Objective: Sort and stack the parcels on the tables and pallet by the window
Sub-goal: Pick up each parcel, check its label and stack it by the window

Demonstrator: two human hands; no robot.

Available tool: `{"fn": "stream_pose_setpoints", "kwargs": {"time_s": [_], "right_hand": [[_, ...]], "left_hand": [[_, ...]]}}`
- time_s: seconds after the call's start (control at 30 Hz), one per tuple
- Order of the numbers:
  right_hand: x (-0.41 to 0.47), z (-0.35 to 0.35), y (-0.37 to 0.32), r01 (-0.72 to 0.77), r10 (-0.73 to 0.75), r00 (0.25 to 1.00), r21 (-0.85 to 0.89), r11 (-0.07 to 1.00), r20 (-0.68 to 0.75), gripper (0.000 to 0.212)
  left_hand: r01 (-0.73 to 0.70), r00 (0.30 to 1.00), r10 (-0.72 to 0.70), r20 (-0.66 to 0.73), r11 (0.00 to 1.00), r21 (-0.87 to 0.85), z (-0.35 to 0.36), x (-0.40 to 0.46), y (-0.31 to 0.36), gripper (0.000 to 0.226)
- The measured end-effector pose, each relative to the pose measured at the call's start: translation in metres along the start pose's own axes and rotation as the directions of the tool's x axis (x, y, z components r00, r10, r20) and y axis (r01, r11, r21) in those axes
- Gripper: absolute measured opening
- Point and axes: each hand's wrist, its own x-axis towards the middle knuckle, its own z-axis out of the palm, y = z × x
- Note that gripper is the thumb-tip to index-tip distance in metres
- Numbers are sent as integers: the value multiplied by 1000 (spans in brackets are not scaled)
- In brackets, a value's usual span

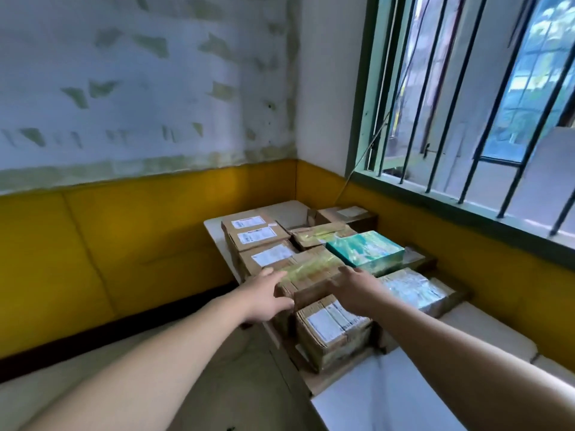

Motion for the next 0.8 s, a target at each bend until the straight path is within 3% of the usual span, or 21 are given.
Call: {"fn": "stream_pose_setpoints", "kwargs": {"time_s": [0.17, 0.47, 0.8], "right_hand": [[70, -6, 3, -127, 131, 991, 126, 984, -22, 70], [168, -13, 1, -191, 194, 980, 84, 978, -34, 65], [276, -1, -26, -393, 399, 914, 83, 916, -74, 71]], "left_hand": [[20, 999, -20, 34, 1000, 10, -12, 74, -11, 77], [-67, 995, 66, 76, 998, 16, -39, 185, -44, 76], [-267, 948, 267, 175, 963, -28, -80, 316, -109, 74]]}}
